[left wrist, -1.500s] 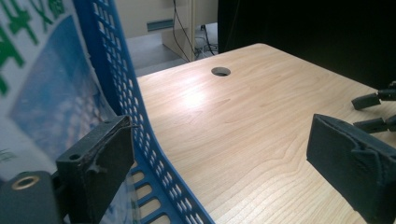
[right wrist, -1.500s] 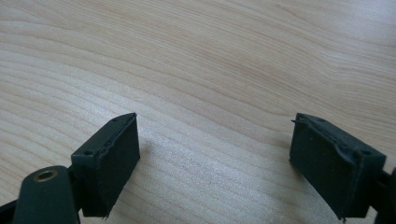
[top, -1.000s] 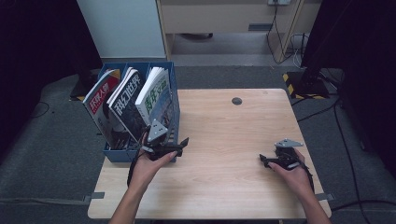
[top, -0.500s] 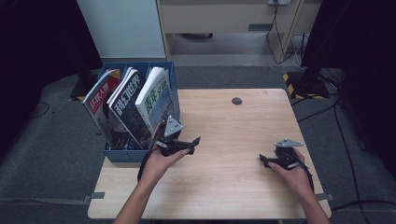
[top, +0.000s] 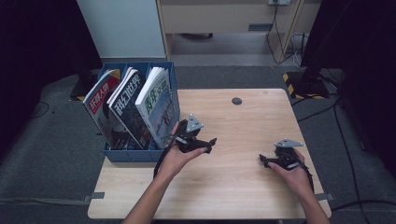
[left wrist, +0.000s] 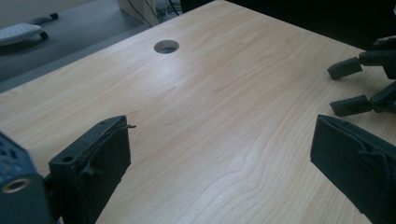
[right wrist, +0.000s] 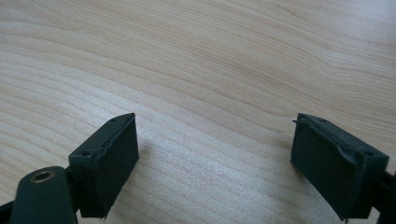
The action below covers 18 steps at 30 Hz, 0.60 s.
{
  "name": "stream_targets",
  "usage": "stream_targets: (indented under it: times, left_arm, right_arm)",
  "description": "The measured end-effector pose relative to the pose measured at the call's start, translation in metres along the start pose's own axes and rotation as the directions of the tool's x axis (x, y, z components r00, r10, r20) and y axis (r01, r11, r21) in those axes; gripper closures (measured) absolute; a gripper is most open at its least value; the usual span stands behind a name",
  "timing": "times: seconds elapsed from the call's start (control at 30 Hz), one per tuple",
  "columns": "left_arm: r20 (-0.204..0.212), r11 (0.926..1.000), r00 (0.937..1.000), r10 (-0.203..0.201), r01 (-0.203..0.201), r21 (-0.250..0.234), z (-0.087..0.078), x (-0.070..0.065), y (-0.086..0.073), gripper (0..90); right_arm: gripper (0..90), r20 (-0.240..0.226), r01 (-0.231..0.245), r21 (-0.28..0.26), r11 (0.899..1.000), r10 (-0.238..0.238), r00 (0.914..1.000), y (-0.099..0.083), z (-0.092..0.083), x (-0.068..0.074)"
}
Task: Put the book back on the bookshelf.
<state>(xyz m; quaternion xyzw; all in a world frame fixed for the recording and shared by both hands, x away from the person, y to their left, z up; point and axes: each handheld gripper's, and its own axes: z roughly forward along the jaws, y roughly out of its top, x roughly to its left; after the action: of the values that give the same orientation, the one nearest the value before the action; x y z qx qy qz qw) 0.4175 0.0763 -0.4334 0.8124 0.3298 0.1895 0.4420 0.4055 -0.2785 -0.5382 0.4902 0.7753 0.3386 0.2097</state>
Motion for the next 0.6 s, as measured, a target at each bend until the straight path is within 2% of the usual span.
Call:
stream_targets:
  times: [0.37,0.6]
  left_arm:
    - [0.039,0.9981,0.9993,-0.002,-0.001,0.062,0.031,-0.014,-0.01,4.3]
    - [0.062,0.9938,0.9981,-0.004,-0.003,0.111,0.054,-0.024,-0.022,4.3]
  right_arm:
    - [15.1,0.001,-0.001,0.0,1.0,0.001,1.0,0.0,0.0,0.0]
    - [15.1,0.0,-0.001,0.0,1.0,0.001,1.0,0.0,0.0,0.0]
